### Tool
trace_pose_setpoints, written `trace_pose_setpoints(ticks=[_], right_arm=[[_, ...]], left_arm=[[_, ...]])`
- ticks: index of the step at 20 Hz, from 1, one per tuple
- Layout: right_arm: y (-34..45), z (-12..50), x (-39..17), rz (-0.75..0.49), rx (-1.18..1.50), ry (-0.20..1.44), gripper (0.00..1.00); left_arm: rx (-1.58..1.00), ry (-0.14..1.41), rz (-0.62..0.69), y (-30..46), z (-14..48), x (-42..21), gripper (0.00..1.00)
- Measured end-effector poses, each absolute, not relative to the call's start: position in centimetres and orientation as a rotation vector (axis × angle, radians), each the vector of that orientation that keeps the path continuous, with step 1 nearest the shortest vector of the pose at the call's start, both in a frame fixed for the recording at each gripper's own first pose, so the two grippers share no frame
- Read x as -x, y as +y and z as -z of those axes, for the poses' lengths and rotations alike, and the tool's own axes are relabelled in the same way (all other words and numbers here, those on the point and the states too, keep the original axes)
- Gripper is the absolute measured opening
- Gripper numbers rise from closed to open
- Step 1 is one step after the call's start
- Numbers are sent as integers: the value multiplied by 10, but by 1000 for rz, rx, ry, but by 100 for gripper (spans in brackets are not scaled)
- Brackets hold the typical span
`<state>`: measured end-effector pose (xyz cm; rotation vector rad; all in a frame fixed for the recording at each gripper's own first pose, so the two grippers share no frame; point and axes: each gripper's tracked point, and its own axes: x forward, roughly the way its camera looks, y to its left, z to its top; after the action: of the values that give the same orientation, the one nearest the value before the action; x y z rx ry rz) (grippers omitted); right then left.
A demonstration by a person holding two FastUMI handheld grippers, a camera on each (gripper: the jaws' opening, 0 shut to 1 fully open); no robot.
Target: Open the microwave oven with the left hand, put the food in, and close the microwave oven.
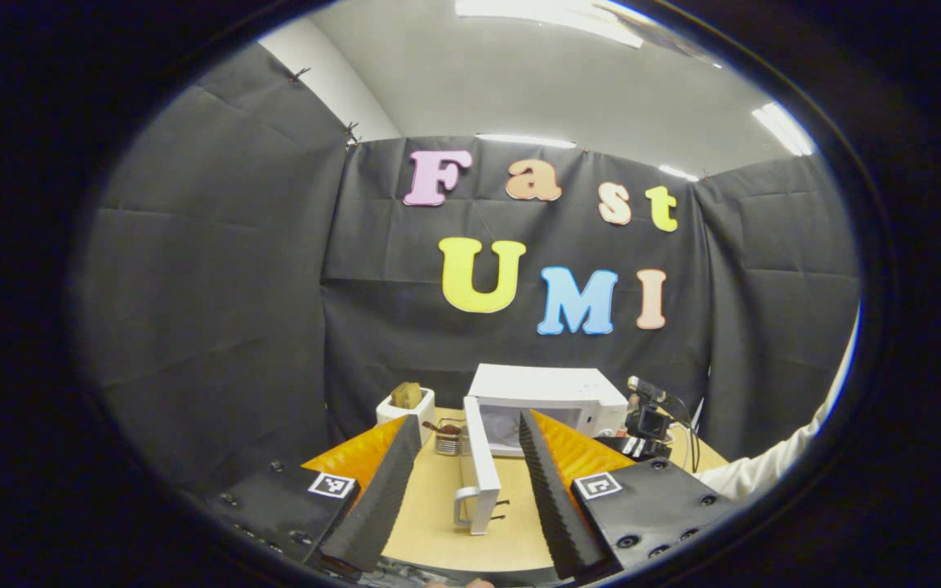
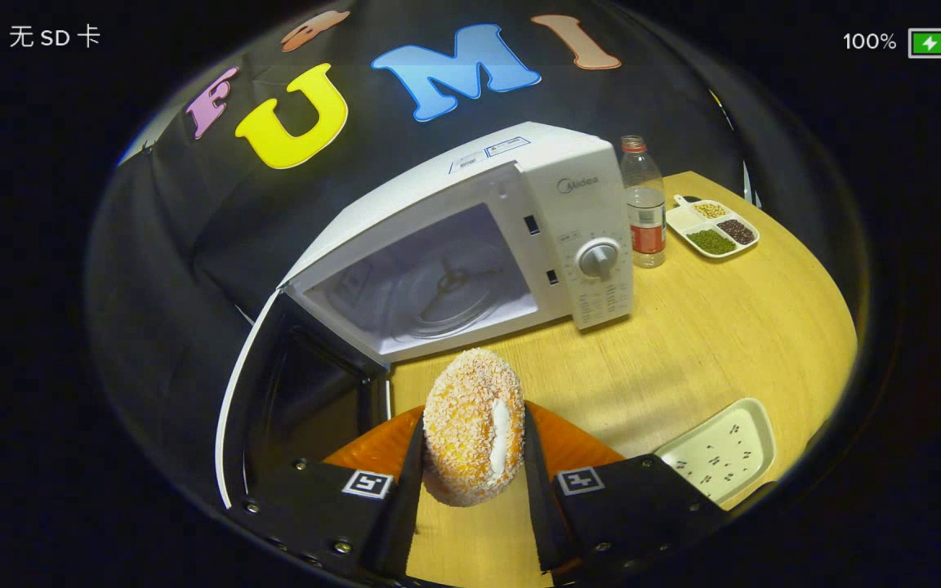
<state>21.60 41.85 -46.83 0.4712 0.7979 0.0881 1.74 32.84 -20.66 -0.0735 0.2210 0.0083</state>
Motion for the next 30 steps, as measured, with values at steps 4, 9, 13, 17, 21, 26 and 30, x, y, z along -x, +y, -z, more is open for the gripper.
trace_pose_setpoints(ticks=[4, 9, 13, 17, 21, 26, 30], right_arm=[[445, 485, -265, -90, -512, 754, 58], [467, 508, -324, -96, -552, 638, 58], [475, 524, -354, -78, -551, 558, 58], [470, 540, -384, -27, -641, 547, 58], [462, 546, -413, 23, -675, 491, 58], [450, 549, -429, 86, -647, 419, 62], [447, 555, -439, 120, -644, 381, 62]], left_arm=[[153, 260, -89, 336, 217, -25, 77], [111, 360, -200, 342, 238, -20, 77], [92, 408, -255, 342, 245, -23, 77], [94, 450, -284, 342, 254, -22, 82], [77, 489, -298, 337, 265, -24, 77], [47, 509, -300, 329, 270, -48, 77], [55, 522, -313, 328, 275, -44, 80]])
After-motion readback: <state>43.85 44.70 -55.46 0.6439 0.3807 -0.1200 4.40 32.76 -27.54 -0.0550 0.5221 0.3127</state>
